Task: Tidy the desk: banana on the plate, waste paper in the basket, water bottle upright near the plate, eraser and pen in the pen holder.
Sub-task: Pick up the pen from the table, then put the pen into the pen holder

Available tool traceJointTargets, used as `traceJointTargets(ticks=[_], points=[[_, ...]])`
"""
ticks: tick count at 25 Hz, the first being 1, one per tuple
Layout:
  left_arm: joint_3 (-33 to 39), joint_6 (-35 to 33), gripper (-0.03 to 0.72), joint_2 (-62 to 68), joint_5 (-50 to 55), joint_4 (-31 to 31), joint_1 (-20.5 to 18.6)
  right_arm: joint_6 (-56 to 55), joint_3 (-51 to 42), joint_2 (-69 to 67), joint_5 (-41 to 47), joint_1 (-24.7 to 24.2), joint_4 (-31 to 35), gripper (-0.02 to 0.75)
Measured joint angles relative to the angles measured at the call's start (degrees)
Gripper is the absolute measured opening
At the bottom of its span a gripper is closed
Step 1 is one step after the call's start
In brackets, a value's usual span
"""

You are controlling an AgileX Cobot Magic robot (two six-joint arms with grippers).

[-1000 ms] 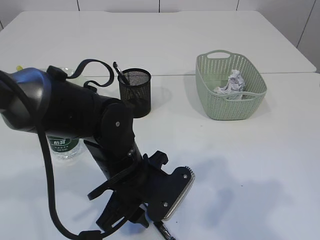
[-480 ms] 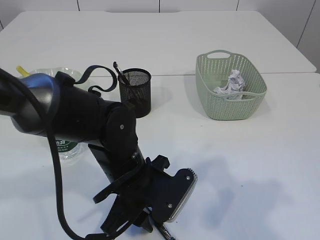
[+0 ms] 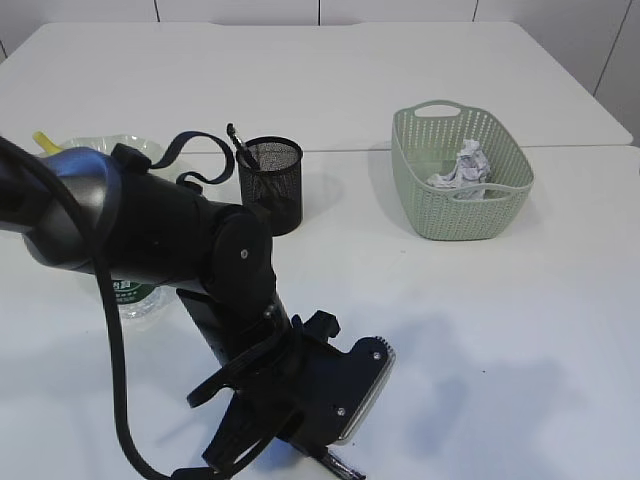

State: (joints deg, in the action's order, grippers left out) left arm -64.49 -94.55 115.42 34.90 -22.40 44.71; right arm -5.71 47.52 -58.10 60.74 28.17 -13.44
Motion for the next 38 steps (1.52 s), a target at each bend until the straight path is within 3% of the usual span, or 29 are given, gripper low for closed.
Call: traceJointTargets(ticks=[8, 14, 21, 25, 32, 38], points=[[-0.3, 0.3, 0.036, 0.0, 1.6, -2.6, 0.0, 0.3, 0.0, 0.0, 0.0, 0.0, 0.0, 0.221], [-0.6, 5.3, 0.036, -3.8, 1.6, -3.4, 0.0, 0.3, 0.0, 0.0, 0.0, 0.0, 0.0, 0.221], [-0.6, 7.9, 0.036, -9.2, -1.4, -10.0, 0.0, 0.4, 0.0, 0.0, 0.0, 0.0, 0.1, 0.221], [-0.6, 7.9, 0.036, -11.1, -7.4, -18.7, -1.6, 0.4, 0.0, 0.0, 0.1, 0.0, 0.3, 0.221], [-0.6, 8.0, 0.036, -12.4, -15.0, -40.8, -9.2, 0.4, 0.0, 0.0, 0.3, 0.0, 1.9, 0.221], [-2.4, 6.9, 0.036, -12.7, -21.6, -52.0, -12.4, 0.4, 0.0, 0.0, 0.4, 0.0, 4.1, 0.221]])
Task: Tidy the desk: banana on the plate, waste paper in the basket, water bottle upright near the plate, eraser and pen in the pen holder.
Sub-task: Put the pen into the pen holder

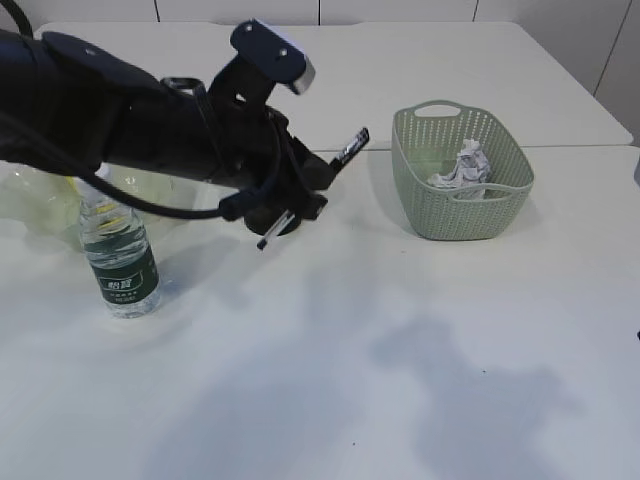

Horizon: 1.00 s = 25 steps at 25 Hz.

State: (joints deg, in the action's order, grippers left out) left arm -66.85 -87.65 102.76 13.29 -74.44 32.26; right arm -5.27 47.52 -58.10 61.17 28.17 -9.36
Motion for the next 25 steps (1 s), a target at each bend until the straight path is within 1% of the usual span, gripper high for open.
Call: traceJointTargets(ticks=[8, 15, 18, 25], points=[[-11.0, -0.4, 0.036, 0.0, -8.9, -3.1, -0.2, 0.0, 0.0, 0.0, 0.0, 0.0, 0.6, 0.221], [-20.0, -0.5, 0.036, 4.6, -13.9, -11.2, -0.2, 0.0, 0.0, 0.0, 0.0, 0.0, 1.0, 0.221], [-22.1, -0.5, 0.036, 6.8, -16.4, -14.0, -0.2, 0.0, 0.0, 0.0, 0.0, 0.0, 1.1, 0.221], [-22.6, -0.5, 0.036, 10.4, -20.6, -15.5, -0.7, 0.0, 0.0, 0.0, 0.0, 0.0, 1.1, 0.221]])
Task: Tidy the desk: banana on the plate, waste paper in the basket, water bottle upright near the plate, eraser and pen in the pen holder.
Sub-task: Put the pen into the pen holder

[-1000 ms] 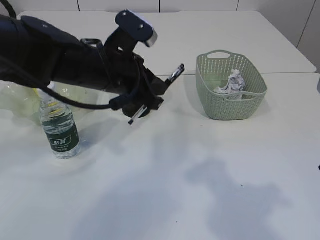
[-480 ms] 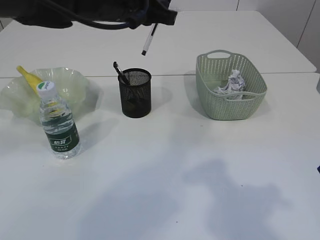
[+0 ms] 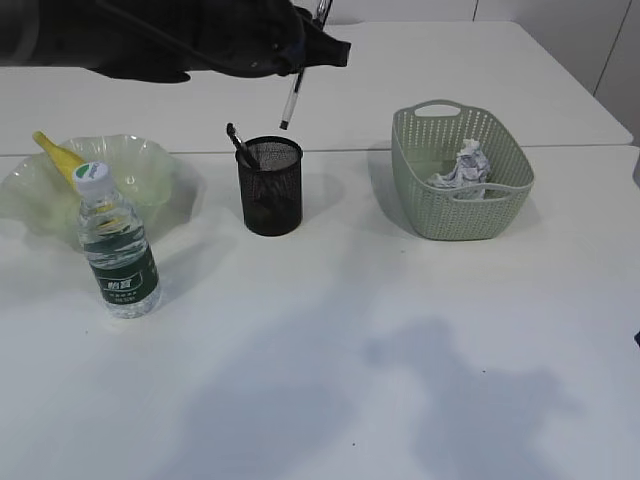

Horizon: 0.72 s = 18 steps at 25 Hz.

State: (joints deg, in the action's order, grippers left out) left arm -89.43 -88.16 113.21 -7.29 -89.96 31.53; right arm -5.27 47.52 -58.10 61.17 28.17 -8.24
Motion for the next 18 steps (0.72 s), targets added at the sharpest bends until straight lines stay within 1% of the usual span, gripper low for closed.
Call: traceJointTargets(ticks=[4, 11, 18], points=[[-0.1, 0.4, 0.035, 1.6, -0.4, -0.2, -1.4, 0.0, 0.0, 0.0, 0.0, 0.0, 0.0, 0.221], [-0.4, 3.2, 0.035, 4.5, -0.2, -0.2, -4.7, 0.0, 0.0, 0.0, -0.1, 0.0, 0.0, 0.221], [-4.3, 3.7, 0.035, 7.9, 1.6, -0.2, -5.2, 0.0, 0.0, 0.0, -0.1, 0.0, 0.0, 0.221]])
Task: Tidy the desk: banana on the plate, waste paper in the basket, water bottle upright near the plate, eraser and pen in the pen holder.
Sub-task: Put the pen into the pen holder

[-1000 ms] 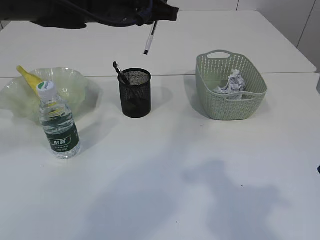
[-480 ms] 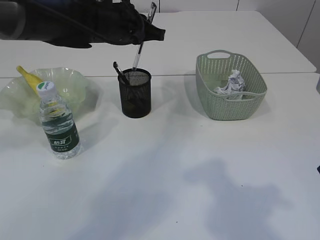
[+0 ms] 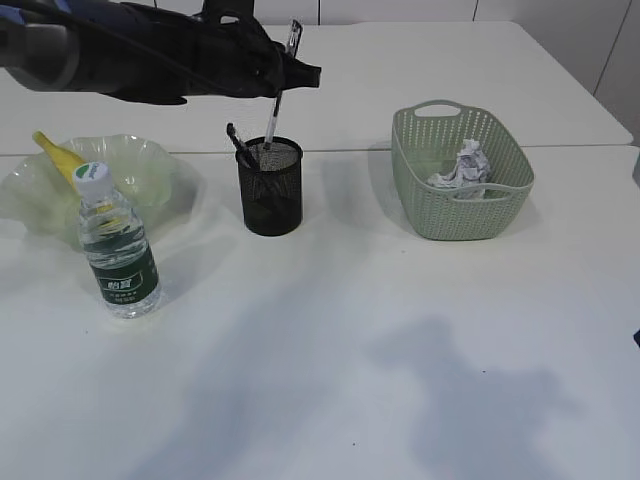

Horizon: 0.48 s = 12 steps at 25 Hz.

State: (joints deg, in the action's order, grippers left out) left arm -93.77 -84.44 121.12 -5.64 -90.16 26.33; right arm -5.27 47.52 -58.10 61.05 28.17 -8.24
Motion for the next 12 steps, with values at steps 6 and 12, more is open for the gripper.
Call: traceJointTargets(ticks=[6, 12], points=[[-2.0, 0.0, 0.035, 2.4, 0.1, 0.0, 0.0, 0.0, 0.0, 0.0, 0.0, 0.0, 0.0, 0.221], [-2.1, 0.0, 0.035, 4.8, 0.2, 0.0, 0.0, 0.0, 0.0, 0.0, -0.1, 0.0, 0.0, 0.221]])
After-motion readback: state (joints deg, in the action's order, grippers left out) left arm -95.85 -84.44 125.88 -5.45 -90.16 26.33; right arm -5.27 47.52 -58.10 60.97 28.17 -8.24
